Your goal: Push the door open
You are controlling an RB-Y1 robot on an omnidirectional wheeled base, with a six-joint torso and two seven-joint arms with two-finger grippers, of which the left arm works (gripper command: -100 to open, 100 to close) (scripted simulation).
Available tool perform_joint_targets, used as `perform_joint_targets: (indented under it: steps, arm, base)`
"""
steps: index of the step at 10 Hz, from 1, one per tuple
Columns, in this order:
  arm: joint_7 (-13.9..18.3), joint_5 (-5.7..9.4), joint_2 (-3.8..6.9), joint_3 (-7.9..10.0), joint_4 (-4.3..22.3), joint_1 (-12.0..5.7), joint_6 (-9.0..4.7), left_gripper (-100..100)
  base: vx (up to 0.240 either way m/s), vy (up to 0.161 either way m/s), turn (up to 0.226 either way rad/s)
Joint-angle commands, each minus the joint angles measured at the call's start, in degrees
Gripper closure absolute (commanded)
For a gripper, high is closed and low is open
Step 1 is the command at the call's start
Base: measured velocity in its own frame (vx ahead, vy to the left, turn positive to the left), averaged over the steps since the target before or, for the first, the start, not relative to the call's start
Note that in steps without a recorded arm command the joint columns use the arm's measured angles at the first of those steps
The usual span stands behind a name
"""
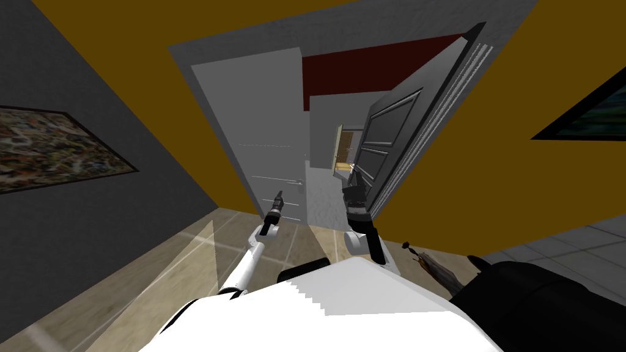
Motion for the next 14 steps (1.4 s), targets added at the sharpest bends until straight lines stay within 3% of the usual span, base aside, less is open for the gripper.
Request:
perform_joint_targets:
  steps: [1,2,3,9,12,14]
  arm:
    - [0.3,-0.16,-0.38,-0.06,2.7,-1.49,0.01,-100]
    - [0.6,-0.28,-0.64,-0.10,4.1,-2.83,0.11,-100]
    - [0.6,-0.28,-0.64,-0.10,4.9,-2.83,0.11,-100]
    - [2.2,-0.85,-2.33,-0.28,15.3,-9.28,0.58,-100]
    - [2.5,-0.98,-2.81,-0.32,17.7,-10.74,0.69,-100]
    - [3.1,-1.19,-3.70,-0.38,21.5,-13.09,0.86,-100]
  base:
    - [0.038,0.044,-0.041]
    - [0.066,0.069,-0.065]
    - [0.057,0.049,-0.035]
    - [0.058,0.054,-0.052]
    - [0.031,0.039,-0.025]
    - [0.057,0.064,-0.060]
